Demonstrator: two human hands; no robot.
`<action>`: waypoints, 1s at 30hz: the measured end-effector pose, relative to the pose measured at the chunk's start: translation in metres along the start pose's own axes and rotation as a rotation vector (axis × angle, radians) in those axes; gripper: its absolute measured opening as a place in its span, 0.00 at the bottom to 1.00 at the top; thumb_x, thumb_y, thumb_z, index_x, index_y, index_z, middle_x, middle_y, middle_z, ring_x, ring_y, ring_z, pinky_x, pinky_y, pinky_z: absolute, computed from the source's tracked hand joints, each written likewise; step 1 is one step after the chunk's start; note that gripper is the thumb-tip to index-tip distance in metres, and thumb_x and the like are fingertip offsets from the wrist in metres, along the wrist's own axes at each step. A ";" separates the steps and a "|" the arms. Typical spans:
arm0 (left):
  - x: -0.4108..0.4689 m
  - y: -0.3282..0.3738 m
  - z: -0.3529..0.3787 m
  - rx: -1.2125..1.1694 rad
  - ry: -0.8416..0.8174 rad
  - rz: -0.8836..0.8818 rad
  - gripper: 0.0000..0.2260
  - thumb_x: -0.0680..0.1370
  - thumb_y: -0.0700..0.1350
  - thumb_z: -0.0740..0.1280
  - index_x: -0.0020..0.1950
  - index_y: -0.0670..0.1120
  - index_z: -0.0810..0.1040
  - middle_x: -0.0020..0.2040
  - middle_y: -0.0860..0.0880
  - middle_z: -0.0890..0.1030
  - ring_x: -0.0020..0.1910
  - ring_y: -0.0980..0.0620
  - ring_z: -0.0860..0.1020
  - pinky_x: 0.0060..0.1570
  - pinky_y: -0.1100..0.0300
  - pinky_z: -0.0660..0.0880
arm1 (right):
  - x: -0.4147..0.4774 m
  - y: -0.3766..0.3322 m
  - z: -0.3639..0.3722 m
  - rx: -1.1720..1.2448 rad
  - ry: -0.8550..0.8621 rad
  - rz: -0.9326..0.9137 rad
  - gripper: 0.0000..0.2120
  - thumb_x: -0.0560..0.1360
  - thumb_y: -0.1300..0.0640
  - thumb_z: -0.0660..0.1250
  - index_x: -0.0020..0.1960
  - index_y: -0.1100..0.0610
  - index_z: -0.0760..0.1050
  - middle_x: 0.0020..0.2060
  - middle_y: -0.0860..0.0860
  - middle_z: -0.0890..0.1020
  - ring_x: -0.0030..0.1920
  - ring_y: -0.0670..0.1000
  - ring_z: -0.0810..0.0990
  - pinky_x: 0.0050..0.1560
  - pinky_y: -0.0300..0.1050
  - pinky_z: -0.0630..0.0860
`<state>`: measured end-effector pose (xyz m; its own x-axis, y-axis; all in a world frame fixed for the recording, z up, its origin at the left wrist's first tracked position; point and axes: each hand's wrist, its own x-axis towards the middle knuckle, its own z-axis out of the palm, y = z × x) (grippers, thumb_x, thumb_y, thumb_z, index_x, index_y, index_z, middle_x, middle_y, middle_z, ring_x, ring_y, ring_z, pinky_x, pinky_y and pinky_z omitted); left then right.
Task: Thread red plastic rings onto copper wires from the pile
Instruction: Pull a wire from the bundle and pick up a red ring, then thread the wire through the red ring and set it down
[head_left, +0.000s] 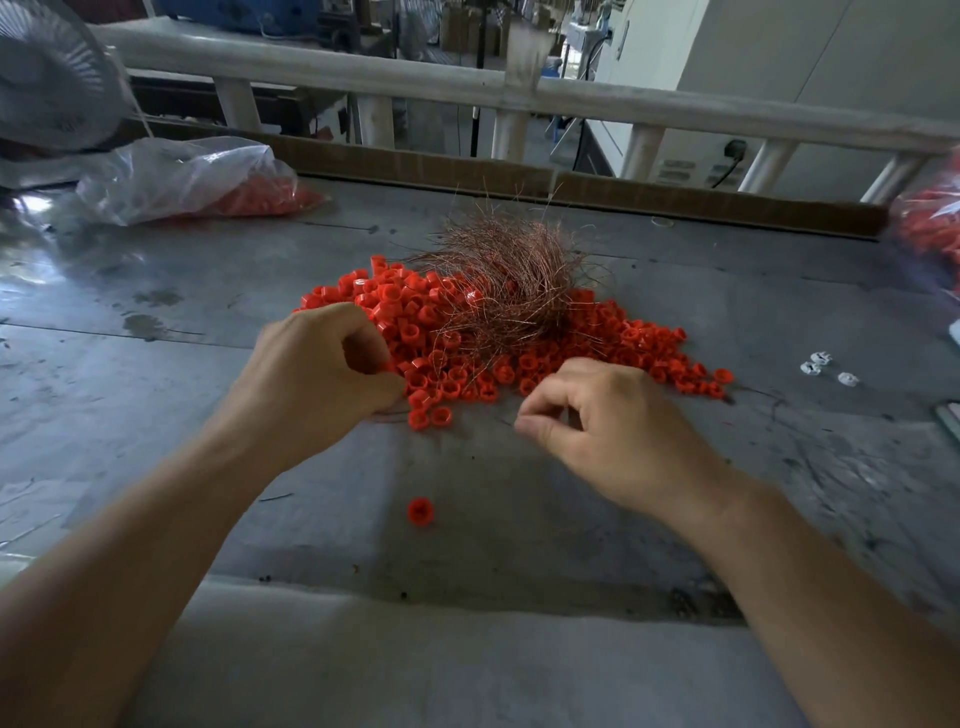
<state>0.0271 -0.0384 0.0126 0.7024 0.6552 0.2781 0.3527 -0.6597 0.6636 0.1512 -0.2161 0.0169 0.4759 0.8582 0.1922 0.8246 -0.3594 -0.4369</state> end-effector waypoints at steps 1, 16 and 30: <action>-0.002 0.002 0.001 -0.029 -0.019 0.000 0.09 0.64 0.39 0.74 0.33 0.50 0.76 0.32 0.53 0.79 0.34 0.54 0.77 0.32 0.62 0.70 | 0.002 0.001 0.001 -0.014 0.023 -0.016 0.05 0.73 0.53 0.68 0.45 0.53 0.81 0.43 0.45 0.78 0.43 0.42 0.74 0.47 0.39 0.73; -0.008 0.006 0.005 -0.218 -0.144 0.127 0.08 0.63 0.45 0.73 0.34 0.59 0.79 0.38 0.60 0.82 0.34 0.59 0.78 0.36 0.68 0.75 | 0.002 0.002 0.007 -0.126 -0.024 -0.152 0.14 0.75 0.53 0.65 0.57 0.59 0.78 0.55 0.49 0.78 0.57 0.47 0.72 0.56 0.34 0.65; -0.018 0.010 0.011 -0.239 -0.345 0.379 0.14 0.65 0.37 0.75 0.42 0.56 0.81 0.41 0.56 0.83 0.38 0.60 0.81 0.41 0.65 0.78 | -0.004 -0.011 -0.005 -0.048 0.202 -0.264 0.08 0.67 0.57 0.70 0.46 0.58 0.78 0.34 0.46 0.78 0.37 0.47 0.73 0.46 0.35 0.64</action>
<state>0.0244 -0.0603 0.0068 0.9281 0.2046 0.3112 -0.0849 -0.6974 0.7117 0.1419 -0.2173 0.0255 0.2908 0.8358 0.4657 0.9388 -0.1553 -0.3075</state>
